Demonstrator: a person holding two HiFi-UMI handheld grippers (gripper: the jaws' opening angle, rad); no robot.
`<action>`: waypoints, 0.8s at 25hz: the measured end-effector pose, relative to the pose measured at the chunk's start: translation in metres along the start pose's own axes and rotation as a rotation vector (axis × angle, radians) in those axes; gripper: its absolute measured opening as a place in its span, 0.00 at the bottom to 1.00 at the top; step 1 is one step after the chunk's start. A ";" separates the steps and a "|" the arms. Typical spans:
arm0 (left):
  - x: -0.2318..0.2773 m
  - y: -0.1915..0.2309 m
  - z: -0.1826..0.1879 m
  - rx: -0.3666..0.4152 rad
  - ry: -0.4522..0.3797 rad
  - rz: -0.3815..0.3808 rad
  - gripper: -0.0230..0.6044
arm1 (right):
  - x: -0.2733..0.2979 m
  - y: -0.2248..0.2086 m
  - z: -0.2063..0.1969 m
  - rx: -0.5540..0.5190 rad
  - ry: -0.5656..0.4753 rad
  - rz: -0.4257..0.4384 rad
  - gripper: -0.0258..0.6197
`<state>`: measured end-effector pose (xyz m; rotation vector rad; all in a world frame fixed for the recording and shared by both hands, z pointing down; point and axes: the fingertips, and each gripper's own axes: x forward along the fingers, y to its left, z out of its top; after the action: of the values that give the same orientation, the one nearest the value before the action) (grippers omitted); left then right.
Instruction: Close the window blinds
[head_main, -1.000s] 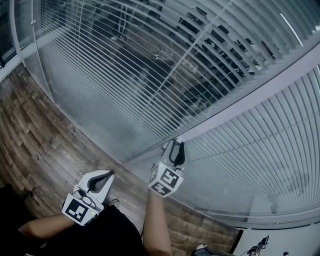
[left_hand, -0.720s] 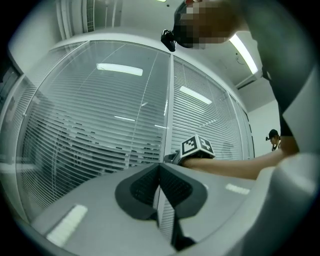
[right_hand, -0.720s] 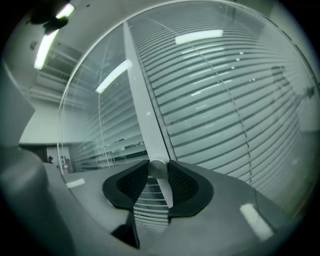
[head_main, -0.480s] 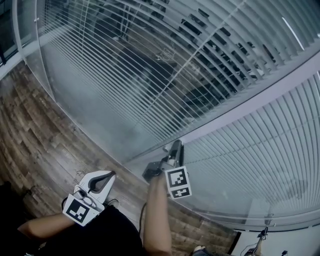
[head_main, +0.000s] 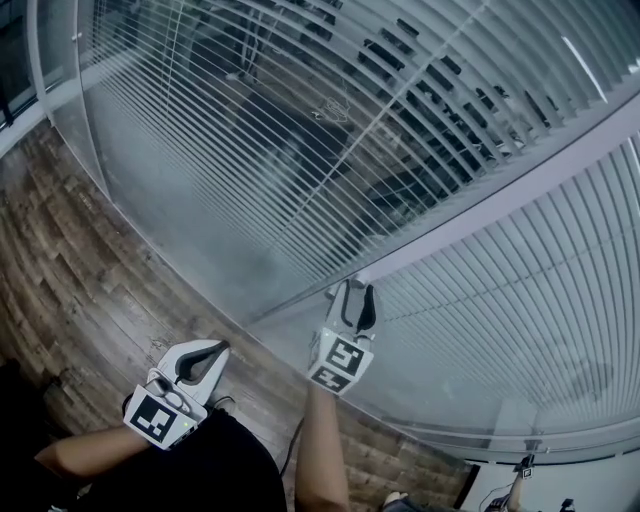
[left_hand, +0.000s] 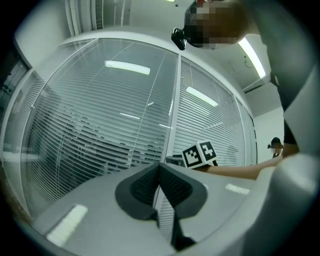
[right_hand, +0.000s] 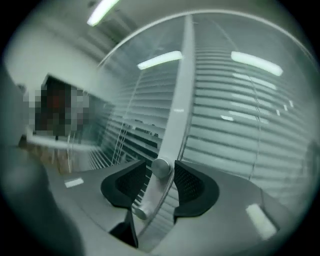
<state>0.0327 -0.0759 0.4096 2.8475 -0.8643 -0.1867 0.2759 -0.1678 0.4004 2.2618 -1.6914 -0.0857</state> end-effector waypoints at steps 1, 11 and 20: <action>-0.001 0.000 -0.001 0.003 -0.002 0.002 0.04 | 0.001 0.005 0.001 -0.147 0.009 -0.010 0.29; -0.009 0.004 -0.005 0.005 0.001 0.036 0.04 | 0.008 0.003 -0.001 -0.507 0.047 -0.098 0.25; -0.015 0.004 -0.008 -0.002 0.012 0.041 0.04 | 0.002 -0.007 0.004 0.145 -0.027 -0.053 0.24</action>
<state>0.0200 -0.0698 0.4189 2.8238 -0.9181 -0.1649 0.2821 -0.1690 0.3948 2.4216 -1.7020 -0.0051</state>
